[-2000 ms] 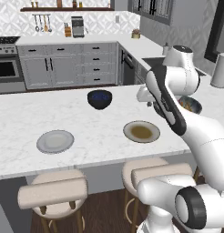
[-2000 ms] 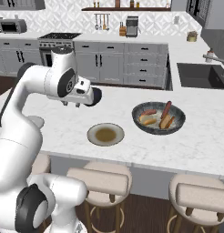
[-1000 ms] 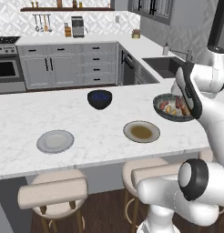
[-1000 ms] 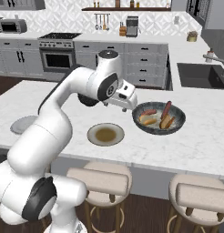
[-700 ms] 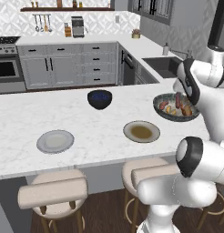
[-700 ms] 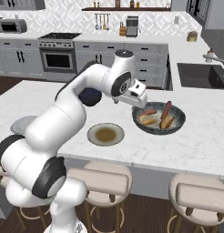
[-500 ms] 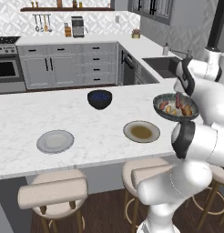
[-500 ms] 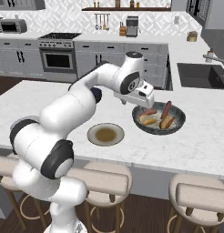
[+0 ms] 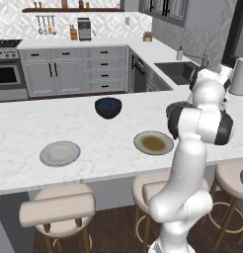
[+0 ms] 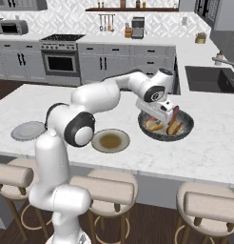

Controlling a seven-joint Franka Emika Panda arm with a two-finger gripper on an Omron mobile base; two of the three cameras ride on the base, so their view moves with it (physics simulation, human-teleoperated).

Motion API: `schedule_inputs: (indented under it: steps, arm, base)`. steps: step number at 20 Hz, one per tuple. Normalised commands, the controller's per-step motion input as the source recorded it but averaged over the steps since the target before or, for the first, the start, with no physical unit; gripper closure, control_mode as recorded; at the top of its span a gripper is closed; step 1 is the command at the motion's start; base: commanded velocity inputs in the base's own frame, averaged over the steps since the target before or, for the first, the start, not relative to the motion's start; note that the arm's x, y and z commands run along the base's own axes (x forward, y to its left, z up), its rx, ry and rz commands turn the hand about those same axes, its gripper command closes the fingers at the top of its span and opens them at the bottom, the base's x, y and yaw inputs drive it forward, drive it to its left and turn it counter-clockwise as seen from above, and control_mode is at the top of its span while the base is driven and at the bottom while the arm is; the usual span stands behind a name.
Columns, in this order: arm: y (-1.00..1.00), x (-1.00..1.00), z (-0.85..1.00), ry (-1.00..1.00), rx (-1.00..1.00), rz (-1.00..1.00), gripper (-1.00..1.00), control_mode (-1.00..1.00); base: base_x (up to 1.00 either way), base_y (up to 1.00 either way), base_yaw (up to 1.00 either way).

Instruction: Place one bun and one sausage from the bowl on each plate.

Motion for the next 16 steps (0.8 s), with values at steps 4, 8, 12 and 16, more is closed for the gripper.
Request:
schedule_inputs:
  steps: [4,8,12,16]
  arm:
    - [0.18,0.88,-0.34,0.01,0.00,0.00,-1.00,-1.00]
    - [-0.08,0.29,-0.78,0.11,-0.01,-0.03,-1.00,-1.00]
    - [-0.04,0.26,-0.78,0.03,-0.02,-0.06,-1.00,-1.00]
    - [0.11,0.39,-0.35,-0.01,-0.01,-0.01,-1.00,-1.00]
  base:
    - [0.00,0.00,0.00]
    - [0.00,0.00,0.00]
    - [0.00,0.00,0.00]
    - [0.00,0.00,0.00]
